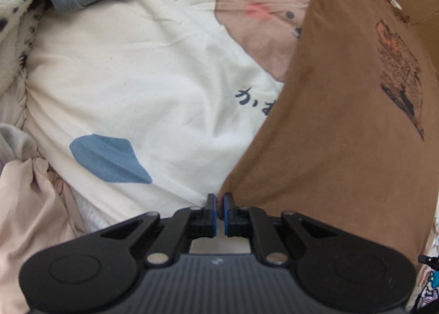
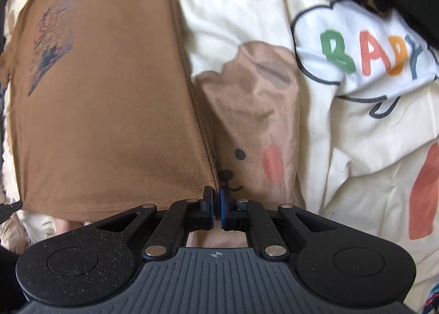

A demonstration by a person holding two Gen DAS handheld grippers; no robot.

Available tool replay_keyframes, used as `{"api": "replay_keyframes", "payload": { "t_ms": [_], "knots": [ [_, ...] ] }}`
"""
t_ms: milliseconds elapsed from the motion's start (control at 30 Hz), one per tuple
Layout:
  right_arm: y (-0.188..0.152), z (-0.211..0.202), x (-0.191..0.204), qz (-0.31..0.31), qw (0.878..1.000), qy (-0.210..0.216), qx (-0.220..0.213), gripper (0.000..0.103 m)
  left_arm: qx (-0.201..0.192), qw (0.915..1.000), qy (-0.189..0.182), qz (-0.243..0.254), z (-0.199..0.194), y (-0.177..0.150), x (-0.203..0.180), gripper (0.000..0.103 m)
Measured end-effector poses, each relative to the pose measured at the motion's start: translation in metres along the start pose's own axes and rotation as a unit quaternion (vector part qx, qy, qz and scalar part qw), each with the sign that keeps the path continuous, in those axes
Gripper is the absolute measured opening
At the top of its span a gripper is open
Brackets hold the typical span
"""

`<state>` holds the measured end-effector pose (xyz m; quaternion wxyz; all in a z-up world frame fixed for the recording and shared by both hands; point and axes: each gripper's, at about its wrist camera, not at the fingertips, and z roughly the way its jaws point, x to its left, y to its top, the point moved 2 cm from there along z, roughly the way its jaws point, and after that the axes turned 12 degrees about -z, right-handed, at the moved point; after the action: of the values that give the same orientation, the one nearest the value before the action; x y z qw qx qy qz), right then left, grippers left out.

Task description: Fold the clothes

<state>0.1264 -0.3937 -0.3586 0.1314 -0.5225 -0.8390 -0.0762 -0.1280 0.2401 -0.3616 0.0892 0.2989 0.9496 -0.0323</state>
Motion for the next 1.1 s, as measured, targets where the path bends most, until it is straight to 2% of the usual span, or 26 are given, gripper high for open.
{"api": "replay_keyframes", "payload": {
  "t_ms": [100, 167, 233, 300, 400, 533, 733, 933, 1100],
  "knots": [
    [-0.001, 0.011, -0.003, 0.011, 1.0, -0.005, -0.002, 0.003, 0.003, 1.0, 0.009, 0.002, 0.001, -0.001, -0.001, 0.009],
    [-0.002, 0.014, -0.003, 0.017, 1.0, -0.003, -0.003, 0.004, 0.003, 0.9999, 0.014, 0.003, -0.001, -0.002, -0.002, 0.015],
    [-0.003, 0.01, -0.001, 0.019, 1.0, -0.008, -0.003, 0.005, -0.007, 0.9998, 0.019, 0.01, -0.011, -0.002, -0.003, 0.016],
    [-0.002, -0.002, 0.001, 0.018, 1.0, -0.008, -0.016, 0.007, -0.014, 0.9998, 0.01, 0.013, -0.023, -0.001, -0.003, 0.022],
    [-0.001, -0.022, 0.003, 0.02, 0.999, -0.005, -0.039, 0.01, -0.024, 0.9996, -0.01, 0.014, -0.044, 0.003, -0.006, 0.023],
    [0.004, -0.053, 0.003, 0.031, 0.996, 0.006, -0.083, 0.039, -0.05, 0.9985, -0.017, 0.018, -0.072, 0.018, -0.013, 0.028],
    [0.028, -0.1, 0.006, 0.043, 0.99, 0.003, -0.136, 0.04, -0.085, 0.9957, -0.034, 0.011, -0.115, 0.046, -0.039, 0.04],
    [0.06, -0.142, 0.009, 0.065, 0.981, 0.012, -0.18, 0.046, -0.103, 0.9935, -0.049, 0.001, -0.143, 0.068, -0.061, 0.042],
    [0.083, -0.175, 0.014, 0.068, 0.975, 0.01, -0.211, 0.047, -0.118, 0.9913, -0.056, 0.011, -0.165, 0.086, -0.086, 0.046]
  ]
}}
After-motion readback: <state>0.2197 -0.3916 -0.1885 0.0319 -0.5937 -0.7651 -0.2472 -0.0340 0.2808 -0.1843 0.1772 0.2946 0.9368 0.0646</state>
